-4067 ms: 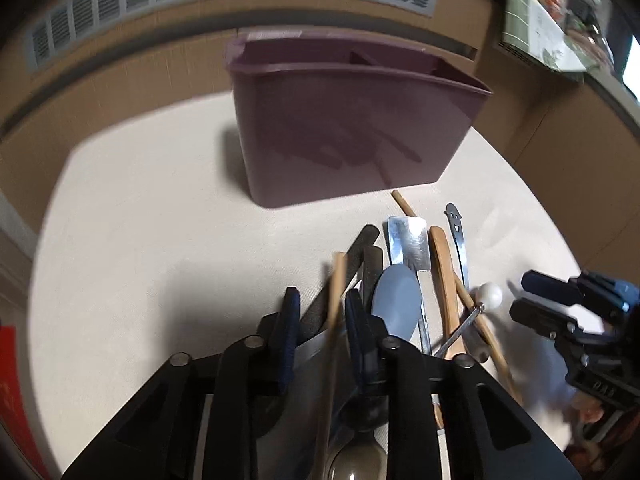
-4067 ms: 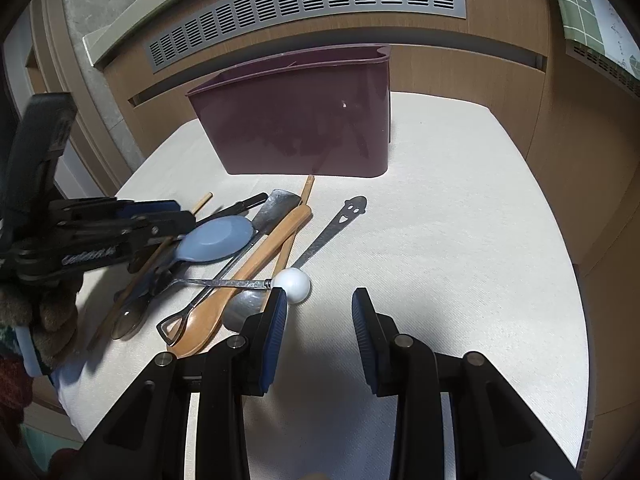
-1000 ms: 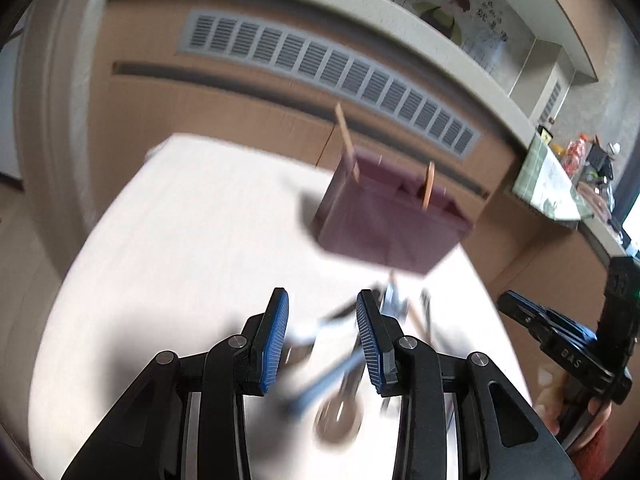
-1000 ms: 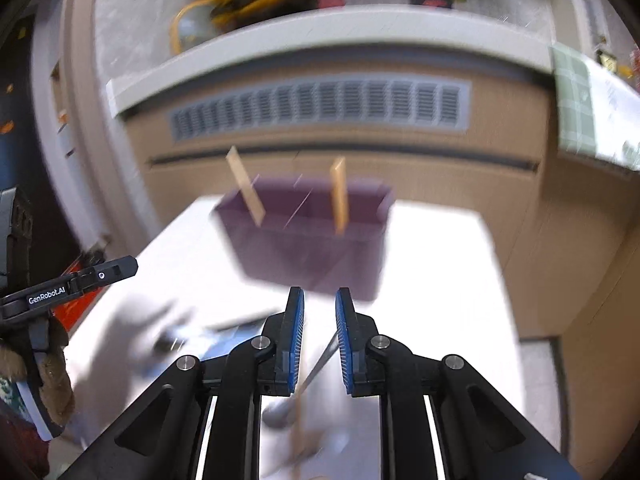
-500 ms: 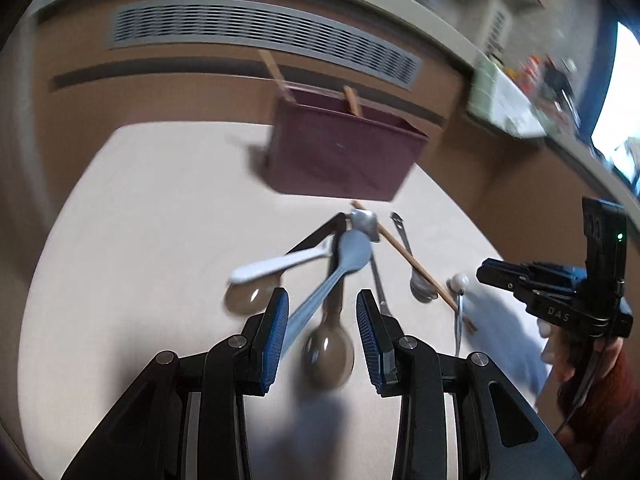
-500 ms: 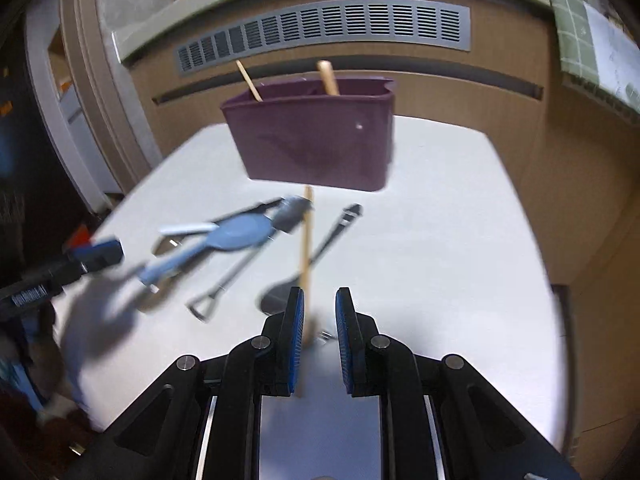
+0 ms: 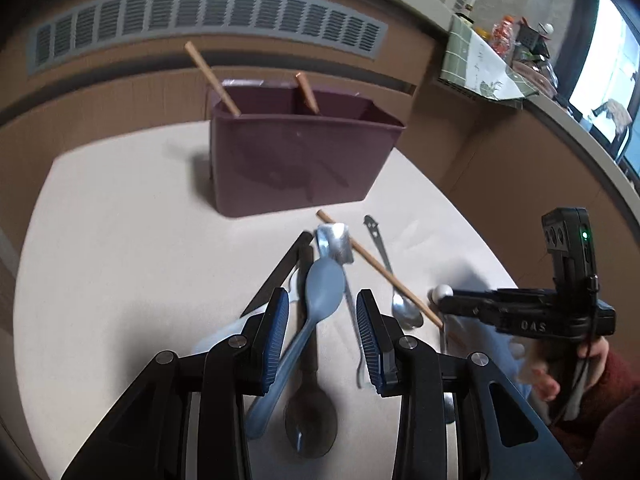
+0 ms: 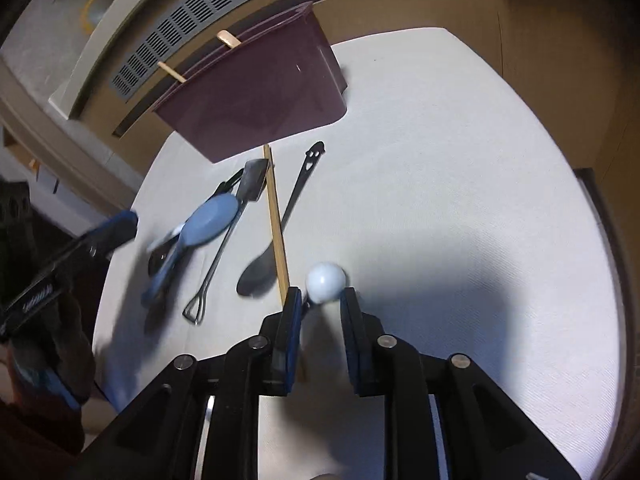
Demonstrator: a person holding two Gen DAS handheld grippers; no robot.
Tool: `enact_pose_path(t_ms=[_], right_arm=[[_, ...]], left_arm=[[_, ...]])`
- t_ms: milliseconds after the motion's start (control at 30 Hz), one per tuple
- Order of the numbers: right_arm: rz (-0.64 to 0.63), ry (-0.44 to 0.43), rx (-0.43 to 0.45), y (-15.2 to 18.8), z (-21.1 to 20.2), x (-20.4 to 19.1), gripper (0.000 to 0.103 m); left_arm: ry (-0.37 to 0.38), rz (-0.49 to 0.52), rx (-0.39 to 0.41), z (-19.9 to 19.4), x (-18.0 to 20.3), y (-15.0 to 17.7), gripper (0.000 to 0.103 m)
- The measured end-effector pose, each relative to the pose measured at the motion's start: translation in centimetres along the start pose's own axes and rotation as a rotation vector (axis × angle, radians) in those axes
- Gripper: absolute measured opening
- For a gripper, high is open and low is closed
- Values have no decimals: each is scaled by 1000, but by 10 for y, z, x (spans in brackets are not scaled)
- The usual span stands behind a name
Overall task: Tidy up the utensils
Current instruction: 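Grasp the blue plastic spoon with the left tool while the right tool grasps the white ball utensil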
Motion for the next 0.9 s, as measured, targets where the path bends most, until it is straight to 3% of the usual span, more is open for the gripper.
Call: enact_pose_path(t_ms=[133,333,533,667,767,900], right_arm=[[-14,6,4,-10,8,-8,28],[-233,101,22,-8,16,-31,32],[-389,171,15,-2,19,-47,38],[-310,146,31,-4,19,-42,39],[-270,181,64,-1,19,-46,42],[-289,240,85,5,20,-54,43]], left_arm=[[-39,12,-19,11,-4,5,36],[-179,-43,3,17,4,11,36],[-170,-147,12,20,2,10,36],[-149,-72,19,16,4,4,36],[-136,66,8,10,10,3,36],[-95,106,4,-5,9,8,36]])
Point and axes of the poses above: each gripper's, at about its wrist camera, not at the fingertips, and z roughly the way its jaws point, x to its right, y to its underside, the point moved 4 cm from there along z, roughly the way its jaws point, and after that the axes turned 2 degrees about y, right-handed, at the moved point
